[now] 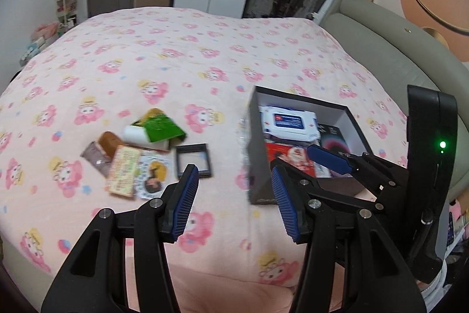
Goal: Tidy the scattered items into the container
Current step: 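Withdraw the left tool and move it toward the cartoon sticker card, then grasp the cartoon sticker card with the left tool and lift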
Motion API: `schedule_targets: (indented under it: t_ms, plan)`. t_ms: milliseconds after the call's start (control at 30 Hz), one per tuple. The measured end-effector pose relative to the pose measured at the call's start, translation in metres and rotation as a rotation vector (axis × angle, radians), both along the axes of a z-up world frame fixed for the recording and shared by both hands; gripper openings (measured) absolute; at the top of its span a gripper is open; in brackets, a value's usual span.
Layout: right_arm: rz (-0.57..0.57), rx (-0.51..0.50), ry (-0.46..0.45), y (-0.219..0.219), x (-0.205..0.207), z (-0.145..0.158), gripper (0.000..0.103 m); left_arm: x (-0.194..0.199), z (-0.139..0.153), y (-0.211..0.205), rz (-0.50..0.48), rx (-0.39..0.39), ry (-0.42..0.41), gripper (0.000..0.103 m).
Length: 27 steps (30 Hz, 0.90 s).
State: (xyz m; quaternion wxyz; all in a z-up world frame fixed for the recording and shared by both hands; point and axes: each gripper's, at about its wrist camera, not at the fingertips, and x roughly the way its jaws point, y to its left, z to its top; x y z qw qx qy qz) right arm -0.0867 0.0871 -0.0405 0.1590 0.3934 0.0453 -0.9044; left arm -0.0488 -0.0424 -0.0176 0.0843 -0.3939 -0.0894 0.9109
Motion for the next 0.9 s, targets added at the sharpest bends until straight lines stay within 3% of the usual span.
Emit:
schedule_targets:
  t_ms: [500, 733, 900]
  plan:
    - [0.15, -0.01, -0.053, -0.092, -0.017, -0.02, 0.045, 0.003, -0.028, -0.098, 0.171, 0.091, -0.022, 0.053]
    - [0.123, 0.009, -0.143, -0.1, -0.044, -0.057, 0.045, -0.02, -0.058, -0.153, 0.259, 0.245, -0.073, 0.053]
    - [0.118, 0.032, -0.23, -0.103, -0.064, -0.093, 0.045, -0.049, -0.094, -0.183, 0.315, 0.317, -0.165, 0.052]
